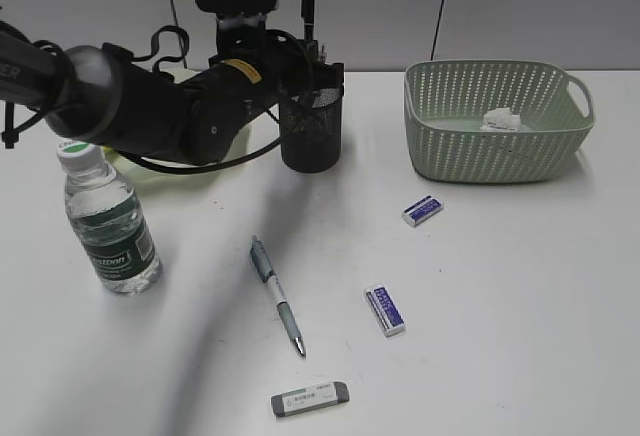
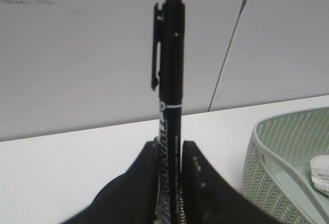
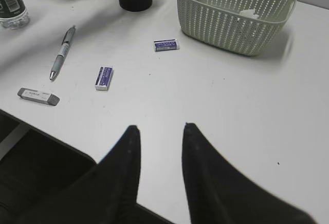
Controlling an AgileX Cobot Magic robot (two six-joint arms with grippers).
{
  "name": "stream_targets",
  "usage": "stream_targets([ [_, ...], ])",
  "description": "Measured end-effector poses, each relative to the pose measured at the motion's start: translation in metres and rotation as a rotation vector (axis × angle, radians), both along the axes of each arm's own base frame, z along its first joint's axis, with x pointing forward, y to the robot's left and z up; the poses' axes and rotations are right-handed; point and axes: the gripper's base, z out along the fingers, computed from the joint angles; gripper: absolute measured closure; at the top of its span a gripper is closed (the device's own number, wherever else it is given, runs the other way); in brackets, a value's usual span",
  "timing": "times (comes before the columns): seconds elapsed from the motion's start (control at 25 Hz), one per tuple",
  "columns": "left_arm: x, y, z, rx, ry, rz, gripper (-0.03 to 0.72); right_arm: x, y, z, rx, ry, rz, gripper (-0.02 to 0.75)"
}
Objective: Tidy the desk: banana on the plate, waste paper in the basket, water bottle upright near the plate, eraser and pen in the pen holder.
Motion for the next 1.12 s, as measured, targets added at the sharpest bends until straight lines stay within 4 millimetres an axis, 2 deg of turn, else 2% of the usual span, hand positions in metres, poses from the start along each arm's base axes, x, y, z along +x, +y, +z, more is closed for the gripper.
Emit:
stream_targets([
  [0.16, 0.0, 0.0, 0.0, 0.0, 0.0, 0.0, 0.454, 0.0, 0.0, 0.0, 0.0, 0.0, 0.0, 0.5],
  [0.24, 0.0, 0.0, 0.0, 0.0, 0.0, 0.0, 0.417, 0.0, 0.0, 0.0, 0.0, 0.0, 0.0, 0.5],
  [0.44, 0.0, 0.0, 0.002, -0.002, -0.002, 0.0, 0.395, 0.0, 0.0, 0.0, 0.0, 0.0, 0.0, 0.5],
  [0.52, -0.002, 0.001, 0.013, -0.011, -0.011, -0.003, 0.394, 0.0, 0.0, 0.0, 0.0, 0.0, 0.0, 0.5],
  [0.72, -0.014, 0.007, 0.07, -0.034, -0.033, -0.031, 0.394, 0.0, 0.0, 0.0, 0.0, 0.0, 0.0, 0.5],
  [0.84, -0.032, 0.018, 0.111, 0.059, 0.006, -0.101, 0.394, 0.0, 0.0, 0.0, 0.0, 0.0, 0.0, 0.5],
  [1.0, -0.065, 0.043, 0.152, 0.273, 0.106, -0.168, 0.394, 0.0, 0.0, 0.0, 0.0, 0.0, 0.0, 0.5],
  [1.12, -0.099, 0.07, 0.182, 0.398, 0.214, -0.176, 0.394, 0.0, 0.0, 0.0, 0.0, 0.0, 0.0, 0.5],
])
